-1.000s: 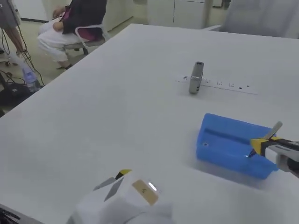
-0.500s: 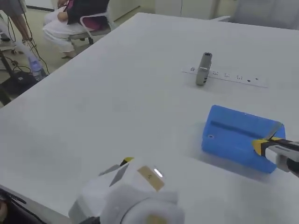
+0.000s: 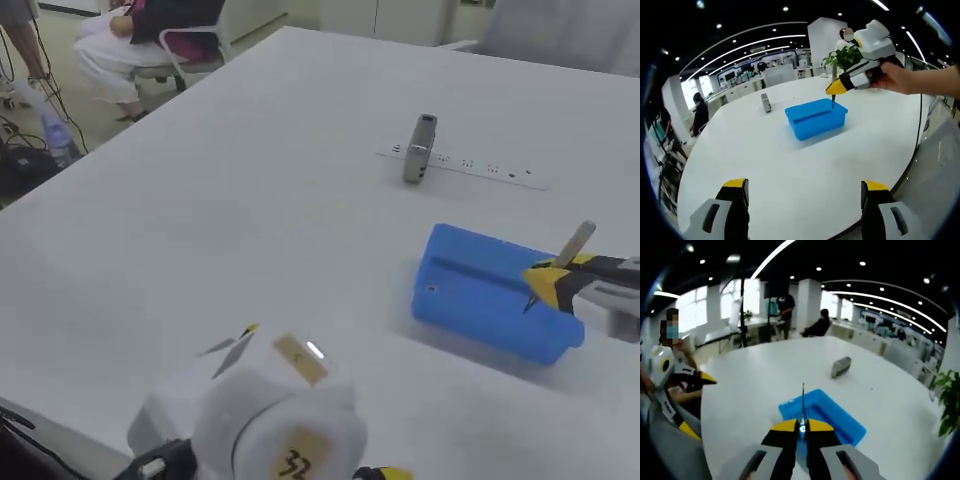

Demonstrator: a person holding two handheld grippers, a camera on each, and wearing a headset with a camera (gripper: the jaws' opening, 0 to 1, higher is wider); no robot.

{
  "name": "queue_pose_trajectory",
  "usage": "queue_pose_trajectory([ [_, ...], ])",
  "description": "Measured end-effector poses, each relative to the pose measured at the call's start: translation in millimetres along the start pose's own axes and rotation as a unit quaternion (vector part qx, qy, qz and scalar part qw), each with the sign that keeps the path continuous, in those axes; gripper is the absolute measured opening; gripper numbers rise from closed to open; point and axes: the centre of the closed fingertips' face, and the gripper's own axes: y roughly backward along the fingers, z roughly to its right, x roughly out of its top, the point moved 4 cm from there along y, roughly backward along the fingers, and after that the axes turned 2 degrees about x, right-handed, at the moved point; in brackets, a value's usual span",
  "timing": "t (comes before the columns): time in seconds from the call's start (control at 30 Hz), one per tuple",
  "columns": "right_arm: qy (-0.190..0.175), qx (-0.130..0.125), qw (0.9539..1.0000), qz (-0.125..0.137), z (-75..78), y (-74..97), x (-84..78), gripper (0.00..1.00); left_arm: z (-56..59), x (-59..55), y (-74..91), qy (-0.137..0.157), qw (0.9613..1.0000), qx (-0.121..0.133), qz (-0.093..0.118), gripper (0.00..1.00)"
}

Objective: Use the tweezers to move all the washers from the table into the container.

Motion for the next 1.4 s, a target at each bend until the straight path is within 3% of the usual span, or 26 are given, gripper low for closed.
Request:
queue_pose_trajectory([
  [0.1,0.064,0.028,0.9961,-0.054,-18.9,-2.5,-12.1,0.02,-0.9,0.5,0.2,0.002,1.0,0.002,0.002,0.95],
  [0.2,0.089,0.054,0.9901,-0.094,-32.9,-8.1,-28.1,0.02,-1.5,0.8,0.3,0.003,1.0,0.004,0.004,0.95],
  [0.27,0.115,0.07,0.9815,-0.136,-42.4,-12.9,-42.9,0.02,-2.0,1.0,0.6,0.005,1.0,0.005,0.005,0.95],
  [0.3,0.137,0.09,0.9727,-0.164,-51.0,-16.9,-52.2,0.02,-2.0,1.1,0.7,0.006,1.0,0.005,0.005,0.95],
  [0.33,0.144,0.098,0.9679,-0.182,-53.8,-18.5,-57.8,0.02,-2.2,1.1,0.9,0.007,1.0,0.005,0.005,0.95],
  [0.43,0.16,0.115,0.9559,-0.217,-61.8,-25.8,-67.9,0.02,-2.0,1.4,1.1,0.007,0.9999,0.005,0.006,0.95],
  [0.5,0.168,0.121,0.9515,-0.228,-64.1,-31.8,-70.7,0.02,-1.9,1.2,1.0,0.006,1.0,0.005,0.006,0.95],
  [0.53,0.17,0.122,0.9537,-0.217,-64.4,-34.7,-68.1,0.02,-1.7,1.2,1.0,0.006,1.0,0.005,0.006,0.95],
  [0.77,0.184,0.142,0.9472,-0.221,-67.9,-53.4,-71.3,0.03,-2.3,0.8,1.4,0.008,0.9999,0.006,0.006,0.94],
  [0.97,0.194,0.167,0.9377,-0.235,-71.4,-62.6,-80.7,0.03,-3.6,0.5,1.9,0.012,0.9999,0.008,0.006,0.94],
  [1.27,0.201,0.181,0.9361,-0.225,-72.6,-61.2,-79.5,0.05,-3.6,0.4,1.9,0.012,0.9999,0.006,0.005,0.94],
  [1.37,0.203,0.178,0.9364,-0.224,-71.9,-60.7,-78.6,0.1,-2.6,0.0,1.7,0.008,1.0,0.004,0.003,0.94],
  [1.4,0.182,0.173,0.9435,-0.216,-71.5,-58.7,-75.4,0.11,-2.0,-0.2,1.6,0.006,1.0,0.002,0.002,0.94],
])
